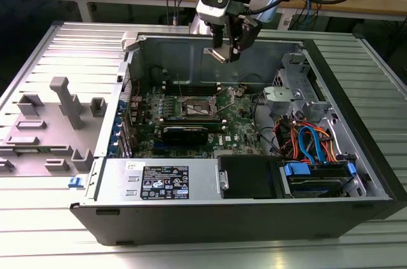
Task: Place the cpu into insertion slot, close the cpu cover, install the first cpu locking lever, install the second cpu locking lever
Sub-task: 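Place the cpu into insertion slot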
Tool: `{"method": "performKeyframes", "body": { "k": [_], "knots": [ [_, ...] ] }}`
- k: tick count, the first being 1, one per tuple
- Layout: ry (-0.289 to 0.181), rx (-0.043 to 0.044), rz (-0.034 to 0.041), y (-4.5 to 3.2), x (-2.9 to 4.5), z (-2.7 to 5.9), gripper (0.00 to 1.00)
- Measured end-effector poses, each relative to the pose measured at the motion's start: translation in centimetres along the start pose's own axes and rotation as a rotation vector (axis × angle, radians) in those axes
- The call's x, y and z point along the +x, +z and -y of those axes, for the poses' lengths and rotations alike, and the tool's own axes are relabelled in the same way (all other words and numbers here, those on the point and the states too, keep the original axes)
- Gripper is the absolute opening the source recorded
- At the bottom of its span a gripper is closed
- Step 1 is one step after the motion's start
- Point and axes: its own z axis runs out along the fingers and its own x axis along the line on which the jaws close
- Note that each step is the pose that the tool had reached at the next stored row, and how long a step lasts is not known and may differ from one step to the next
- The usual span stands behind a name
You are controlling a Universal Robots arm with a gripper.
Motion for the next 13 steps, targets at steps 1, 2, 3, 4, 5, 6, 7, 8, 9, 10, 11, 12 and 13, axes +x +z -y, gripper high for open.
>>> {"method": "performKeyframes", "body": {
  "k": [1,2,3,4,5,6,7,8,9,10,11,12,13],
  "knots": [
    [0.006,-0.0002,0.0005,0.01,0.0,0.0,0.54],
    [0.022,-0.0006,0.0019,0.07,-0.01,0.01,0.54],
    [0.036,-0.0007,0.0032,0.11,-0.01,0.02,0.54],
    [0.064,-0.0013,0.0057,0.18,-0.01,0.02,0.54],
    [0.083,-0.0017,0.0076,0.22,-0.02,0.03,0.54],
    [0.098,-0.002,0.0089,0.24,-0.02,0.03,0.54],
    [0.121,-0.0024,0.011,0.26,-0.02,0.03,0.54],
    [0.139,-0.0027,0.0128,0.28,-0.01,0.03,0.54],
    [0.148,-0.0027,0.0137,0.29,-0.02,0.03,0.54],
    [0.154,-0.0027,0.0143,0.29,-0.02,0.03,0.54],
    [0.155,-0.0027,0.0145,0.3,-0.01,0.05,0.54],
    [0.156,-0.0028,0.0146,0.3,0.02,0.09,0.54],
    [0.156,-0.0029,0.0146,0.3,0.09,0.19,0.54]
  ]
}}
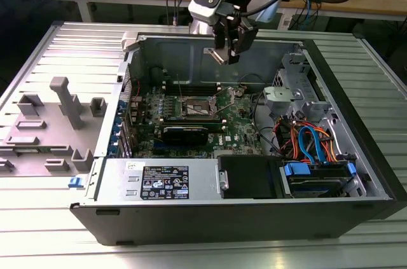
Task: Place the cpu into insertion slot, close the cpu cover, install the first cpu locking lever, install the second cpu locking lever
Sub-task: 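Place the cpu into insertion slot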
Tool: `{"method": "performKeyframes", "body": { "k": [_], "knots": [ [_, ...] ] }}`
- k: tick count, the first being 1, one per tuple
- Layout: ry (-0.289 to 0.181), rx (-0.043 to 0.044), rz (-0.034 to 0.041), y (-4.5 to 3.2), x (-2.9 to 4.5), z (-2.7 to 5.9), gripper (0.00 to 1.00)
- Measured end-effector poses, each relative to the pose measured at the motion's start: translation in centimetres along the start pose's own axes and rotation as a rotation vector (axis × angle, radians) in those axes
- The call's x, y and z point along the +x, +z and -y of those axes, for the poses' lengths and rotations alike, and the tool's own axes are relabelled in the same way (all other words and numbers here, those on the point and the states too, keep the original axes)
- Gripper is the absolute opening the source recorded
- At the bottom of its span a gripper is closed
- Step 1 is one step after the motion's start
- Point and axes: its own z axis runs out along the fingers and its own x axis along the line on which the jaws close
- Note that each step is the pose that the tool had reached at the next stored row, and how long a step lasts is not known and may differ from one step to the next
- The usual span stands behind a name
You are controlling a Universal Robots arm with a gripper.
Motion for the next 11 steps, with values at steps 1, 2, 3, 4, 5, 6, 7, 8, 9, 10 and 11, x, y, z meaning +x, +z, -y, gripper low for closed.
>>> {"method": "performKeyframes", "body": {
  "k": [1,2,3,4,5,6,7,8,9,10,11],
  "knots": [
    [0.0,0.0,-0.0001,-0.01,0.06,0.11,0.54],
    [0.0,-0.0001,-0.0001,0.0,0.07,0.14,0.54],
    [0.002,-0.0001,0.0,0.0,0.07,0.15,0.54],
    [0.031,-0.0006,0.0028,0.05,0.07,0.16,0.54],
    [0.059,-0.0011,0.0054,0.1,0.07,0.17,0.54],
    [0.073,-0.0014,0.0068,0.12,0.07,0.17,0.54],
    [0.086,-0.0015,0.0081,0.14,0.07,0.17,0.54],
    [0.102,-0.0018,0.0096,0.16,0.07,0.17,0.54],
    [0.113,-0.0021,0.0105,0.18,0.07,0.17,0.54],
    [0.132,-0.0024,0.0121,0.2,0.07,0.18,0.54],
    [0.145,-0.0026,0.0132,0.21,0.07,0.18,0.54]
  ]
}}
